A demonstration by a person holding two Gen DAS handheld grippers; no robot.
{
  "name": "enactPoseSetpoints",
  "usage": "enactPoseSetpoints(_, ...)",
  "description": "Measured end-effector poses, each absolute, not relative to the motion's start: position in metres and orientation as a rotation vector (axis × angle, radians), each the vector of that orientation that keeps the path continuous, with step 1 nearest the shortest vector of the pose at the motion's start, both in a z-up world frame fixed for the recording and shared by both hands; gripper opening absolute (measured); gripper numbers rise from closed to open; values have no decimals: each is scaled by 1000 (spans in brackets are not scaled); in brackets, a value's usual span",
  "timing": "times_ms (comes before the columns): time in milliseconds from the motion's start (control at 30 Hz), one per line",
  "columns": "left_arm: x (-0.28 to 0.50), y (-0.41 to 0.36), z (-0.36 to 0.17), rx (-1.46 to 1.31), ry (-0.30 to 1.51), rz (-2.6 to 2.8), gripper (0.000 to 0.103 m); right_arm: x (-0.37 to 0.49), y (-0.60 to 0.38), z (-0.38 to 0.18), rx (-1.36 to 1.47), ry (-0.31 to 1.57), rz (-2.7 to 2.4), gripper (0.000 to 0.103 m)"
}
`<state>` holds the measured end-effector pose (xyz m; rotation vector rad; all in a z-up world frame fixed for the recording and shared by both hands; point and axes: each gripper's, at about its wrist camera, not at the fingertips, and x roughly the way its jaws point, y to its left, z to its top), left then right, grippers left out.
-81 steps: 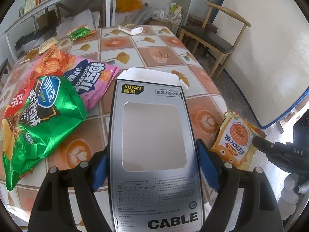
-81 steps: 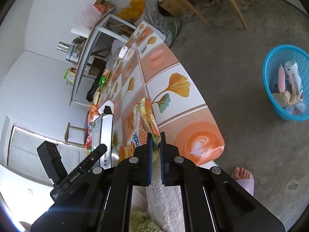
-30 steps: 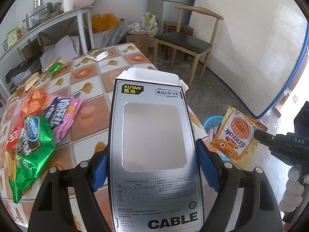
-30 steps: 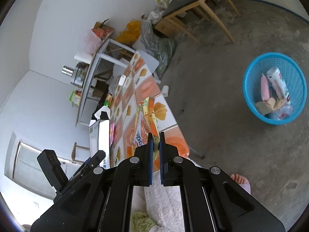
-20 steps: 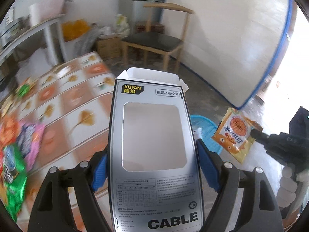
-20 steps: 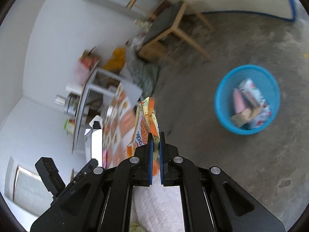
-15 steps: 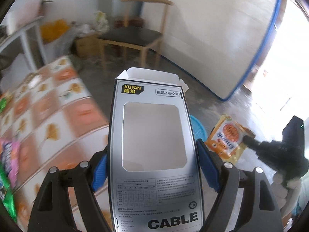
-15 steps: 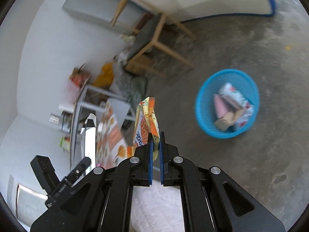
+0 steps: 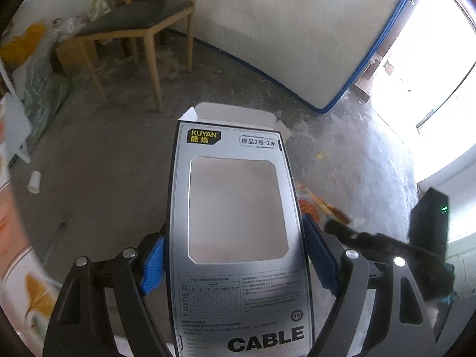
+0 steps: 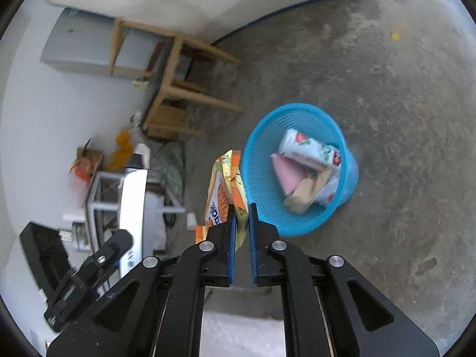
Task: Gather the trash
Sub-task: 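Carry the CABLE box and Enaak bag to the blue wastebasket and open both tools, then move both open tools back to the table toward the chip bags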
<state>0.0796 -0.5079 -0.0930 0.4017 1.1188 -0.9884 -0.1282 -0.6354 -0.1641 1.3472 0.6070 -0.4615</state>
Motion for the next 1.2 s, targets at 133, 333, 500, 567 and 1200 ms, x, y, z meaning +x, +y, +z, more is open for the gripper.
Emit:
enactPoseSetpoints(133,88,-534,-114,348,1165,-985,88,-121,-655,-206,1368,658,-554,47)
enactPoseSetpoints(333,96,-533,-112,287,1193,-998,88,-136,-646,-224,1401,660,-580,47)
enactPoseSetpoints(500,103,-513,-99,228,1185,-1009,88,-141,-634,-217,1361,691,-587,47)
enactPoseSetpoints(567,105,-505,-91,204,1177,-1017,88,-141,-631,-213,1350,690,-584,47)
enactPoseSetpoints(1200,86,-296,25,10,831,-992,88,-102,-528,-55,700,645,-426,74)
